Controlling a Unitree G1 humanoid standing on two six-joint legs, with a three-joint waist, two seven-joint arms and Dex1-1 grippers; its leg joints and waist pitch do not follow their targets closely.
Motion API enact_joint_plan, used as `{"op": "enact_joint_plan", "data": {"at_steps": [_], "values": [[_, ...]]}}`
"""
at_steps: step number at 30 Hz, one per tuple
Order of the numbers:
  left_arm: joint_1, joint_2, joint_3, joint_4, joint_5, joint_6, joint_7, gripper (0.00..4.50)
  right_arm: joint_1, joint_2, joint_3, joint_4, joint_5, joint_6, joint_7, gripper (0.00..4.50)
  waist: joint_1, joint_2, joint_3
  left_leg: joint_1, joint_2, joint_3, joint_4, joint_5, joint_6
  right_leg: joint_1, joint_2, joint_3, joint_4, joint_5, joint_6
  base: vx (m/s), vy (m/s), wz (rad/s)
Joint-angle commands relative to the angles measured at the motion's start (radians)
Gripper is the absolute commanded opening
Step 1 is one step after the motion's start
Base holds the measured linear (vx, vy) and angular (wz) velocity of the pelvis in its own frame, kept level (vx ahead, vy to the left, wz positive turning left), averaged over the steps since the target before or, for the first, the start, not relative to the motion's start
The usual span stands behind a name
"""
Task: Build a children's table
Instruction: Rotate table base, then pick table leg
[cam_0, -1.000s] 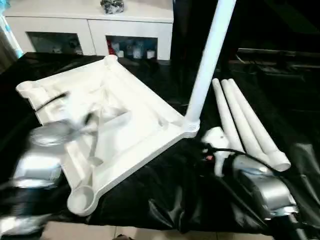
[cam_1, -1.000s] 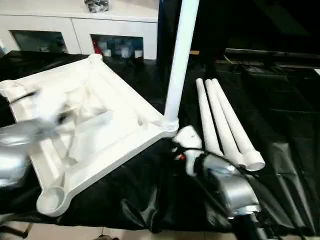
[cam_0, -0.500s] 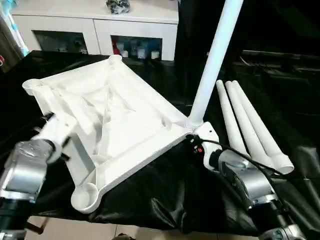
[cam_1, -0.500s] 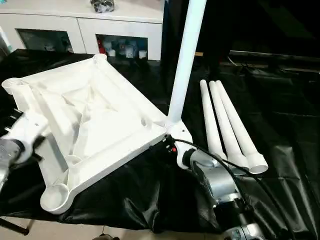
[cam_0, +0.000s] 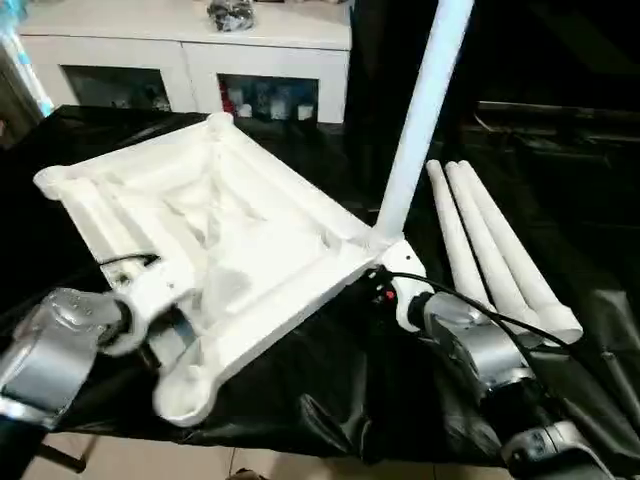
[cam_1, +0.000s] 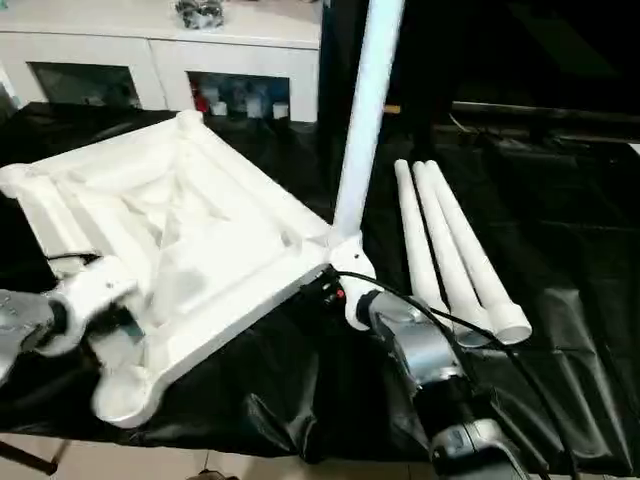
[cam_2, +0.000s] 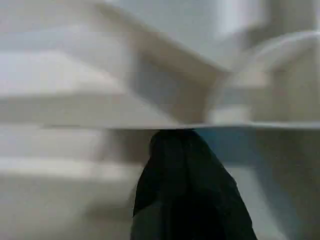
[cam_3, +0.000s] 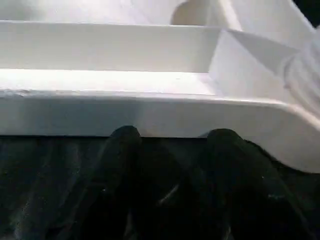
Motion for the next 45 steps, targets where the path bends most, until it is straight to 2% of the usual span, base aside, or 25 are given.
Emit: {"op": "enact_joint_plan", "data": {"at_steps": [1,4,7,12,13,14,15,16,20,21,23,24,27,30,33,34,35,37,38,39,41,42,43,44,45], "values": [[0.008,-0.011,-0.042,-0.065,-0.059,0.017,-0.055,0.0,-0.024,0.011,0.001,0.008,-0.006,-0.023,-0.001,2.05,-0.003,0.02,-0.061,0.038,0.054,-0.031,-0.082,-0.282,-0.058,0.025,-0.062,0.042,-0.066,-0.153,-0.212,0.0,0.0,0.0],[0.011,-0.022,-0.05,-0.097,-0.084,0.04,-0.07,0.0,-0.029,0.012,-0.001,0.019,-0.007,-0.028,-0.001,1.87,-0.005,0.019,-0.061,0.036,0.052,-0.03,-0.081,-0.276,-0.058,0.027,-0.061,0.042,-0.066,-0.149,-0.211,0.0,0.0,0.0],[0.003,-0.086,-0.101,-0.156,-0.123,0.068,-0.086,0.0,-0.045,0.017,-0.003,0.047,-0.009,-0.046,0.0,1.52,-0.007,0.016,-0.062,0.035,0.053,-0.03,-0.079,-0.261,-0.056,0.029,-0.062,0.042,-0.065,-0.141,-0.211,0.0,0.0,0.0],[-0.03,-0.153,-0.164,-0.155,-0.115,0.066,-0.085,0.0,-0.058,0.02,0.0,0.072,-0.011,-0.064,0.004,1.06,-0.007,0.014,-0.065,0.03,0.05,-0.029,-0.074,-0.222,-0.044,0.037,-0.062,0.043,-0.062,-0.111,-0.212,0.0,0.0,0.0],[-0.044,-0.18,-0.185,-0.151,-0.117,0.068,-0.084,0.0,-0.061,0.02,0.0,0.079,-0.011,-0.069,0.005,1.0,-0.009,0.017,-0.067,0.029,0.049,-0.029,-0.073,-0.208,-0.04,0.039,-0.062,0.042,-0.06,-0.093,-0.213,0.0,0.0,0.0],[-0.052,-0.197,-0.198,-0.149,-0.12,0.071,-0.084,0.0,-0.063,0.021,0.001,0.084,-0.011,-0.072,0.005,0.9,-0.012,0.013,-0.069,0.028,0.048,-0.028,-0.07,-0.186,-0.032,0.042,-0.061,0.041,-0.058,-0.059,-0.222,0.0,0.0,0.0],[-0.065,-0.218,-0.22,-0.14,-0.117,0.071,-0.077,0.0,-0.066,0.021,0.001,0.087,-0.01,-0.076,0.006,0.78,-0.013,0.02,-0.069,0.026,0.048,-0.029,-0.069,-0.179,-0.031,0.042,-0.061,0.041,-0.056,-0.049,-0.224,0.0,0.0,0.0],[-0.065,-0.218,-0.22,-0.14,-0.117,0.071,-0.077,0.0,-0.066,0.021,0.001,0.087,-0.01,-0.076,0.006,0.78,-0.015,0.018,-0.069,0.027,0.048,-0.028,-0.069,-0.18,-0.028,0.042,-0.059,0.04,-0.059,-0.045,-0.226,0.0,0.0,0.0],[-0.092,-0.267,-0.253,-0.103,-0.1,0.051,-0.046,0.0,-0.068,0.018,-0.003,0.089,-0.011,-0.082,0.001,0.41,-0.025,0.016,-0.069,0.027,0.047,-0.028,-0.066,-0.186,-0.017,0.045,-0.059,0.039,-0.059,-0.043,-0.238,0.0,0.0,0.0],[-0.108,-0.297,-0.256,-0.068,-0.084,0.032,-0.013,0.0,-0.069,0.015,-0.008,0.089,-0.013,-0.085,-0.006,0.29,-0.025,0.02,-0.069,0.025,0.048,-0.03,-0.067,-0.186,-0.016,0.048,-0.061,0.039,-0.058,-0.045,-0.24,0.0,0.0,0.0],[-0.142,-0.352,-0.24,0.017,-0.049,-0.026,0.067,0.0,-0.076,0.004,-0.021,0.091,-0.016,-0.095,-0.023,0.29,-0.028,0.018,-0.067,0.028,0.046,-0.027,-0.066,-0.21,-0.016,0.044,-0.056,0.039,-0.067,-0.071,-0.236,0.0,0.0,0.0],[-0.156,-0.369,-0.227,0.051,-0.04,-0.038,0.098,0.0,-0.077,-0.002,-0.029,0.083,-0.015,-0.093,-0.029,0.29,-0.026,0.021,-0.069,0.031,0.048,-0.028,-0.065,-0.219,-0.02,0.045,-0.058,0.039,-0.067,-0.086,-0.236,0.0,0.0,0.0],[-0.18,-0.387,-0.207,0.105,-0.023,-0.077,0.146,0.0,-0.077,-0.014,-0.054,0.064,-0.004,-0.077,-0.044,0.29,-0.024,0.018,-0.068,0.028,0.047,-0.03,-0.067,-0.232,-0.02,0.046,-0.06,0.038,-0.071,-0.128,-0.218,0.0,0.0,0.0],[-0.184,-0.38,-0.176,0.11,-0.041,-0.111,0.15,0.0,-0.056,-0.05,-0.123,-0.046,0.035,-0.012,-0.073,0.29,-0.026,0.011,-0.067,0.029,0.048,-0.029,-0.068,-0.226,-0.017,0.044,-0.059,0.038,-0.073,-0.151,-0.205,0.0,0.0,0.0],[-0.169,-0.367,-0.155,0.098,-0.053,-0.159,0.148,0.0,-0.028,-0.074,-0.144,-0.126,0.037,0.053,-0.093,0.29,-0.021,0.012,-0.069,0.028,0.048,-0.029,-0.066,-0.196,-0.009,0.043,-0.056,0.038,-0.068,-0.12,-0.201,0.0,0.0,0.0],[-0.164,-0.364,-0.149,0.095,-0.06,-0.17,0.139,0.0,-0.022,-0.078,-0.151,-0.145,0.038,0.069,-0.101,0.54,-0.021,0.012,-0.069,0.028,0.047,-0.028,-0.066,-0.192,-0.008,0.043,-0.056,0.038,-0.069,-0.117,-0.202,0.0,0.0,0.0],[-0.156,-0.363,-0.134,0.088,-0.068,-0.178,0.138,0.33,-0.014,-0.082,-0.164,-0.171,0.048,0.092,-0.106,0.62,-0.024,0.012,-0.068,0.026,0.046,-0.028,-0.065,-0.189,-0.006,0.044,-0.056,0.038,-0.068,-0.113,-0.206,0.0,0.0,0.0],[-0.149,-0.363,-0.114,0.083,-0.083,-0.178,0.135,0.41,-0.005,-0.088,-0.178,-0.202,0.055,0.126,-0.117,0.67,-0.024,0.013,-0.069,0.027,0.047,-0.027,-0.064,-0.19,-0.004,0.043,-0.057,0.038,-0.069,-0.112,-0.208,0.0,0.0,0.0],[-0.127,-0.344,-0.083,0.049,-0.117,-0.178,0.111,0.44,0.005,-0.099,-0.207,-0.259,0.051,0.209,-0.155,0.8,-0.024,0.015,-0.069,0.027,0.046,-0.028,-0.065,-0.183,-0.005,0.044,-0.056,0.038,-0.067,-0.107,-0.211,0.0,0.0,0.0],[-0.118,-0.335,-0.074,0.033,-0.128,-0.181,0.101,0.64,0.007,-0.102,-0.216,-0.278,0.045,0.238,-0.172,1.03,-0.024,0.014,-0.07,0.026,0.048,-0.029,-0.066,-0.167,-0.005,0.044,-0.055,0.037,-0.064,-0.088,-0.215,0.0,0.0,0.0],[-0.094,-0.319,-0.052,-0.011,-0.146,-0.188,0.089,0.79,0.014,-0.107,-0.24,-0.327,0.035,0.303,-0.209,1.09,-0.025,0.018,-0.069,0.03,0.047,-0.027,-0.065,-0.174,-0.009,0.04,-0.052,0.037,-0.065,-0.095,-0.215,0.0,0.0,0.0],[-0.077,-0.313,-0.036,-0.046,-0.164,-0.182,0.085,0.79,0.022,-0.111,-0.253,-0.369,0.03,0.364,-0.23,1.09,-0.025,0.018,-0.066,0.032,0.048,-0.027,-0.068,-0.19,-0.016,0.039,-0.052,0.037,-0.067,-0.114,-0.21,0.0,0.0,0.0],[-0.073,-0.311,-0.032,-0.055,-0.169,-0.179,0.083,0.85,0.024,-0.112,-0.256,-0.379,0.029,0.379,-0.235,1.18,-0.026,0.018,-0.066,0.032,0.048,-0.027,-0.069,-0.198,-0.019,0.039,-0.052,0.037,-0.068,-0.127,-0.206,0.0,0.0,0.0],[-0.056,-0.308,-0.017,-0.094,-0.191,-0.169,0.082,1.08,0.032,-0.115,-0.269,-0.423,0.025,0.45,-0.253,1.32,-0.026,0.019,-0.064,0.035,0.048,-0.026,-0.069,-0.216,-0.03,0.036,-0.052,0.039,-0.07,-0.152,-0.196,0.0,0.0,0.0],[-0.054,-0.309,-0.015,-0.098,-0.193,-0.167,0.082,1.18,0.033,-0.115,-0.27,-0.426,0.024,0.456,-0.255,1.49,-0.024,0.019,-0.065,0.035,0.049,-0.027,-0.07,-0.215,-0.033,0.037,-0.053,0.039,-0.069,-0.153,-0.193,0.0,0.0,0.0]]}}
